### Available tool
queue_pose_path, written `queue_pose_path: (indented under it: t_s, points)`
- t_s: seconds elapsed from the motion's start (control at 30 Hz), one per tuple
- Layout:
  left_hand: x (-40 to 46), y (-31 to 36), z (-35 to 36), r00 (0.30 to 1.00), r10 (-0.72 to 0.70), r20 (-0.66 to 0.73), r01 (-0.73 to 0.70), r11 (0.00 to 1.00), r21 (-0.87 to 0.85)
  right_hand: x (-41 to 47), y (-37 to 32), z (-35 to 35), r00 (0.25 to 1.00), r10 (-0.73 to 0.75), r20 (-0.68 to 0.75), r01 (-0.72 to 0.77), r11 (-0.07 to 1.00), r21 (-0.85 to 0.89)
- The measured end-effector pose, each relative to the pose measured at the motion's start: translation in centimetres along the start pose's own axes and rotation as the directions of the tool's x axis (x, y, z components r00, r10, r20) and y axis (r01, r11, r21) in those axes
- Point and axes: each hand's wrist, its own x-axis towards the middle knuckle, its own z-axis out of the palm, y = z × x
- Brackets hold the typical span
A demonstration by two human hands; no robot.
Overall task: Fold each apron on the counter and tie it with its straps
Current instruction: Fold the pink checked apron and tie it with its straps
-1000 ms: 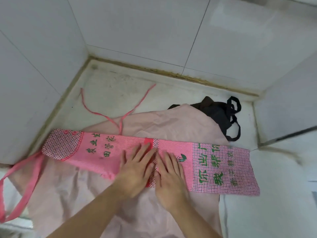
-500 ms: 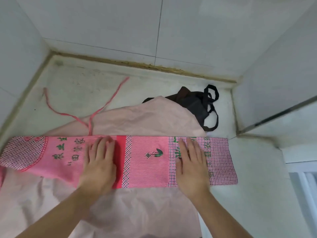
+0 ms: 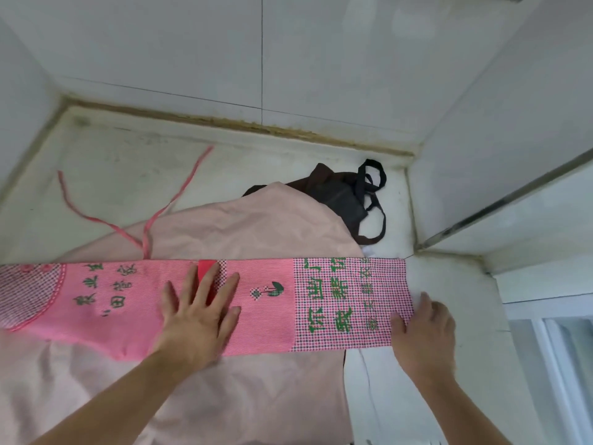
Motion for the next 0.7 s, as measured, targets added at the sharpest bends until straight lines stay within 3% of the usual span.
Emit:
queue_pose_path:
  t_s: [0.07, 0.17, 0.33, 0.4, 0.43, 0.5, 0.53, 0.6, 0.63, 0.7]
  points:
    - [-0.3, 1.8, -1.0, 0.997, 0.031, -0.071, -0.034, 0.998, -0.044, -0.4, 0.2, -1.1, 0.991, 0.126, 0.033, -0.127, 0.991, 0.043]
    - [-0.5, 4.9, -1.7, 0.989, 0.063, -0.135, -0.065, 0.998, -0.007, -0.5, -0.6, -2.2, 0.934, 0.273, 0.23, -0.319, 0.928, 0.194]
    - [-0.8, 7.4, -1.0, 0.982, 0.184, -0.041, -0.183, 0.983, 0.027, 0.7, -0.7, -3.3, 0.909, 0.226, 0.35, -0.33, 0.903, 0.274]
    - [-0.9, 7.5, -1.0, 0.983, 0.181, -0.029, -0.181, 0.983, 0.008, 1.0, 0.1, -4.1, 0.898, 0.223, 0.379, -0.376, 0.838, 0.396]
    - [-0.8, 7.6, -1.1, 0.985, 0.171, -0.033, -0.17, 0.985, 0.006, 0.9, 0.7, -4.7, 0.894, 0.226, 0.387, -0.418, 0.734, 0.536]
    - [-0.8, 7.8, -1.2, 0.986, 0.161, -0.049, -0.16, 0.987, 0.013, 0.5, 2.0, -5.8, 0.897, 0.26, 0.356, -0.434, 0.372, 0.82]
    - [-0.8, 7.9, -1.2, 0.984, 0.161, -0.07, -0.161, 0.987, 0.011, 0.1, 2.4, -6.2, 0.887, 0.295, 0.356, -0.413, 0.16, 0.896]
    - [-0.9, 8.1, -1.0, 0.982, 0.157, -0.104, -0.159, 0.987, -0.01, -1.3, 2.7, -5.8, 0.841, 0.288, 0.458, -0.406, -0.223, 0.886]
    - [-0.9, 8.3, -0.9, 0.983, 0.152, -0.103, -0.155, 0.988, -0.026, -1.9, 2.5, -5.3, 0.814, 0.242, 0.528, -0.444, -0.327, 0.834]
    - [-1.0, 8.5, -0.6, 0.987, 0.137, -0.085, -0.141, 0.989, -0.05, -3.0, 1.4, -3.9, 0.777, 0.125, 0.617, -0.557, -0.323, 0.765]
